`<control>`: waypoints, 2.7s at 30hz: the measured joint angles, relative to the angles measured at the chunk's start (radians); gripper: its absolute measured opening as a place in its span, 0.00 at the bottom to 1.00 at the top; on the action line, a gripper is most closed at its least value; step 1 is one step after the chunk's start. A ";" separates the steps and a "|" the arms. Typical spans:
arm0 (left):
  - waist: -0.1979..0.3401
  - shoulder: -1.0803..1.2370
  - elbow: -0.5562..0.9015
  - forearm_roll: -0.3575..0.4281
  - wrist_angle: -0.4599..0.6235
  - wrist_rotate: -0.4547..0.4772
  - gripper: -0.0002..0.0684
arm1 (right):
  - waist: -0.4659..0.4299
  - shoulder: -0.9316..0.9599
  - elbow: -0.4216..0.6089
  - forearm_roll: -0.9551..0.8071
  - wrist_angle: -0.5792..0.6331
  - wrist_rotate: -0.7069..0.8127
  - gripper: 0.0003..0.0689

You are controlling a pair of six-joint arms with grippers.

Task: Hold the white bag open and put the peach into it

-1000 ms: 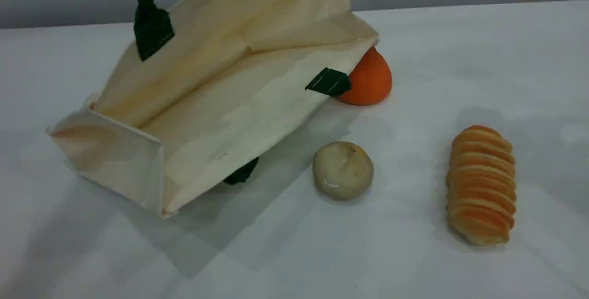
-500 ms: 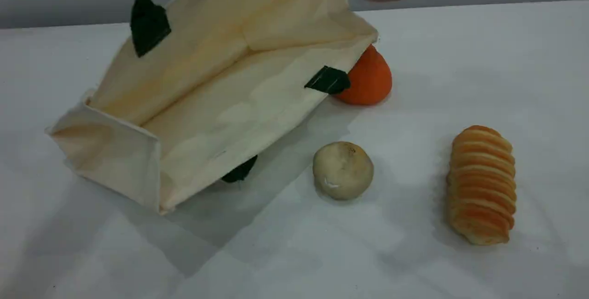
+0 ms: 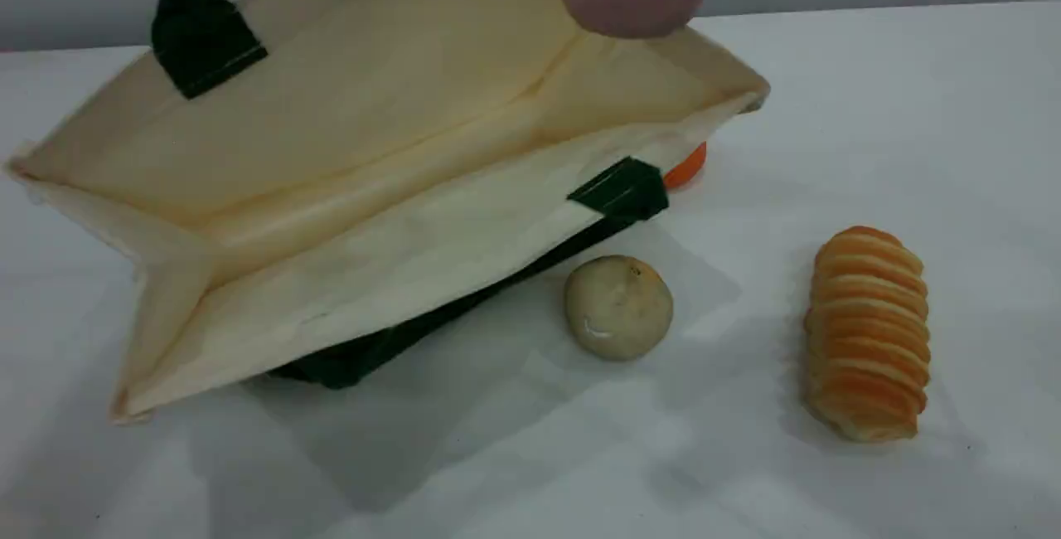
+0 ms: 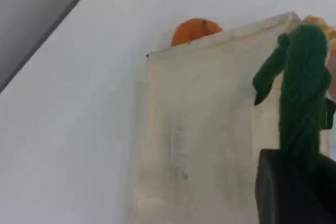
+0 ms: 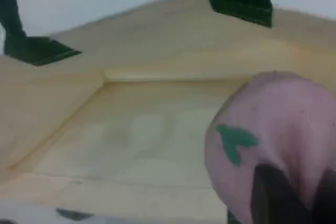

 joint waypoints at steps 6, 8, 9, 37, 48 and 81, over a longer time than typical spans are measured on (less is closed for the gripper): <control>0.000 -0.005 0.006 0.000 0.001 0.004 0.16 | 0.103 0.000 0.000 0.011 -0.030 -0.001 0.15; 0.000 -0.005 0.006 0.000 0.001 0.004 0.16 | 0.140 0.012 0.000 0.027 -0.047 -0.001 0.15; 0.000 -0.005 0.006 0.000 0.001 0.004 0.16 | 0.159 0.024 0.000 0.028 -0.057 -0.001 0.15; 0.000 -0.004 0.006 -0.023 0.001 0.004 0.16 | 0.201 0.513 -0.113 0.024 -0.578 -0.024 0.19; 0.000 -0.004 0.006 -0.020 0.001 0.004 0.16 | 0.201 0.531 -0.115 0.024 -0.570 -0.057 0.33; 0.000 -0.004 0.006 -0.015 0.000 0.004 0.16 | 0.137 0.215 -0.112 0.062 -0.057 -0.150 0.44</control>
